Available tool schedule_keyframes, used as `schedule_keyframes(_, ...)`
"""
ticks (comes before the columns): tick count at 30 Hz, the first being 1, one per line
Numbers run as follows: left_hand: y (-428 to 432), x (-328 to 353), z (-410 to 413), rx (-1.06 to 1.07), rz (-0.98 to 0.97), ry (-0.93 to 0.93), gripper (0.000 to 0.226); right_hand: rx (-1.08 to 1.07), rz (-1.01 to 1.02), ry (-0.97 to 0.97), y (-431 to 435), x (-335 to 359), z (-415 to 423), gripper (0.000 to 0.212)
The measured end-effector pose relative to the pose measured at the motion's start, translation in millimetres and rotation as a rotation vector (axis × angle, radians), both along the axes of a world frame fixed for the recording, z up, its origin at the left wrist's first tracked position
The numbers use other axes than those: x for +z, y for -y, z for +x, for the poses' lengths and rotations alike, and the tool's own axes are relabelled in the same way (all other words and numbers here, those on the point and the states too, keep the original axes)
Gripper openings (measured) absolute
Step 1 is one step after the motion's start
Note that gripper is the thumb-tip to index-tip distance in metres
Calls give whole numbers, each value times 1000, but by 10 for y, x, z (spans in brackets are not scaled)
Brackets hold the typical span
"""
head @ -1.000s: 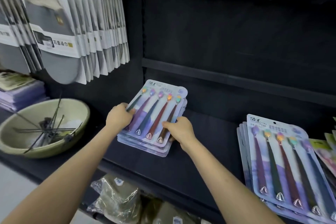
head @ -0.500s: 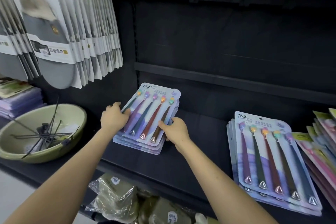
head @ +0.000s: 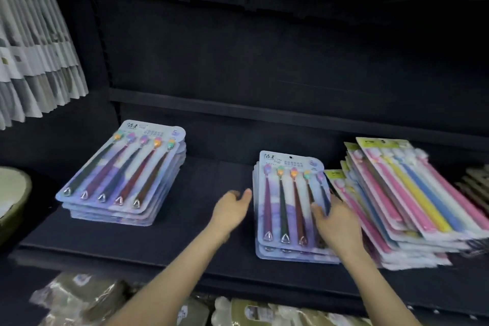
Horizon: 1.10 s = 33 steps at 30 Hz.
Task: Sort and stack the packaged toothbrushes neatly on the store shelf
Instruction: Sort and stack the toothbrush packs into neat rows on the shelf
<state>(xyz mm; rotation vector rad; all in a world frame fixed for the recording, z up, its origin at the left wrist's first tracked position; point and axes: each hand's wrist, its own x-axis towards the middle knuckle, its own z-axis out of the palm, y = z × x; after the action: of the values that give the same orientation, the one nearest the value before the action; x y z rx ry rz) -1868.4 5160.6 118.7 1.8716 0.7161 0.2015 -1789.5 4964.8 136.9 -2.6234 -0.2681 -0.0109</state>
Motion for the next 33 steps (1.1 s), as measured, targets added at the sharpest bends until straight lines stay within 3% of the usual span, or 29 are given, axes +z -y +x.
schedule_keyframes(4,291,-71,220,2,-320,-3,53,-74,252,-219,187,-63,221,49)
schedule_keyframes(6,407,-64,296,24,-384,28,45,-115,484,-438,207,-108,254,49)
schedule_keyframes(11,494,-37,336,87,-467,29,41,-188,835,-637,260,-198,318,53)
schedule_keyframes(15,394,-20,221,37,-686,40,40,-77,963,-824,331,-145,204,28)
schedule_keyframes(18,292,-41,74,-27,-802,82,48,34,987,-844,302,-128,89,49)
schedule_keyframes(23,43,-9,-89,-8,-723,425,73,300,1090,-556,74,-16,-24,85)
schedule_keyframes(27,-113,210,-172,30,-483,599,81,431,1084,-456,-122,23,-59,79)
schedule_keyframes(33,-277,198,-330,-155,-298,685,77,490,1049,-437,-189,-305,-138,90)
